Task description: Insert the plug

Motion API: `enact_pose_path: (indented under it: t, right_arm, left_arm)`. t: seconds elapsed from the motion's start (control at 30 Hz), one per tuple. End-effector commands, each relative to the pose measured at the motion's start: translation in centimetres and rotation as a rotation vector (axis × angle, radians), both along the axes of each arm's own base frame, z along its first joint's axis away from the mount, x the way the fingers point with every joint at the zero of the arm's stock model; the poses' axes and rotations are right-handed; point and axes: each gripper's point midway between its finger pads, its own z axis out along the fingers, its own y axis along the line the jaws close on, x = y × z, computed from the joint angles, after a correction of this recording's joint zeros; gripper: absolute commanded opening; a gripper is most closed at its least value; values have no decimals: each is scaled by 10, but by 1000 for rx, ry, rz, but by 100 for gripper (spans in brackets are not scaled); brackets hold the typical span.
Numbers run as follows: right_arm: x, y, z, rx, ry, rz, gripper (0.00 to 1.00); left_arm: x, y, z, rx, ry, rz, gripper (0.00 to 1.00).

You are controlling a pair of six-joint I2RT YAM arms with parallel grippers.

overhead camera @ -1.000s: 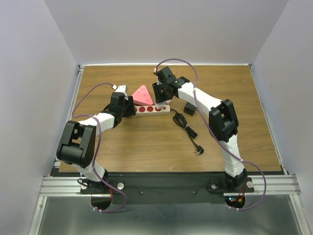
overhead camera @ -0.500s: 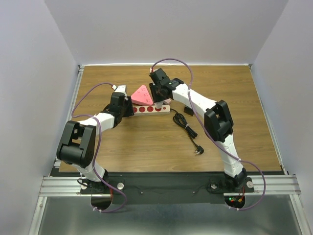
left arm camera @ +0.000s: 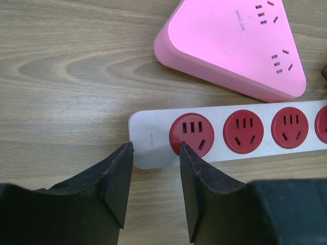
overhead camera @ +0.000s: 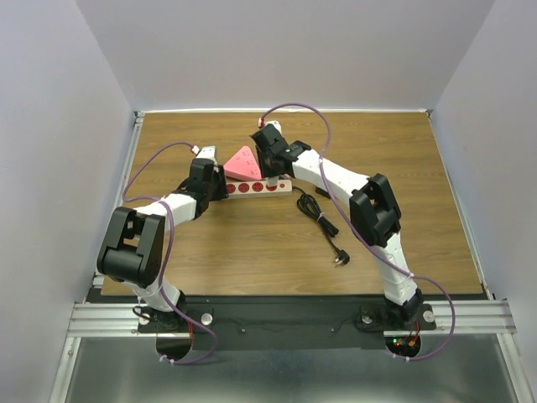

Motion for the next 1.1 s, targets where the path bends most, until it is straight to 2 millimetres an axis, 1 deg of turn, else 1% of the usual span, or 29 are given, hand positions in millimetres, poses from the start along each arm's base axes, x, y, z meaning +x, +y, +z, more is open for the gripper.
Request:
enact_pose_path:
  t: [0.0, 0.2, 0.37, 0.4, 0.6, 0.63, 0.87, 0.93, 0.97, 1.03, 1.07]
  right_arm:
    - [-24, -28, -39, -123, 93, -63, 0]
    - [-24, -34, -46, -153, 93, -75, 0]
    - [-32, -41, -54, -163, 103, -78, 0]
    - [-31, -40, -53, -156, 95, -77, 0]
    - [-31, -45, -65, -183, 92, -77, 0]
    - [-31, -46, -64, -179, 89, -80, 1]
    - [-34, -56, -75, -215, 84, -94, 0]
    - [-35, -56, -74, -201, 75, -99, 0]
    - [-40, -61, -79, -207, 85, -103, 0]
    - [-41, -64, -75, -206, 70, -112, 0]
    - [-45, -70, -79, -223, 75, -118, 0]
  left_arm:
    - [-14, -43, -2, -117, 26, -141, 46]
    - [-16, -43, -1, -115, 22, -143, 45]
    - [-16, -42, 1, -117, 16, -142, 44]
    - [-17, -42, 1, -117, 16, -142, 44]
    - [-17, -43, 2, -120, 15, -141, 43]
    - [-17, -43, 2, -121, 16, -140, 43]
    - [-19, -43, 1, -119, 20, -140, 42]
    - [-20, -42, 0, -117, 20, -137, 42]
    - [-20, -42, -1, -117, 23, -135, 42]
    - [-21, -43, 1, -120, 19, -137, 42]
    - [-20, -43, 1, -121, 17, -137, 42]
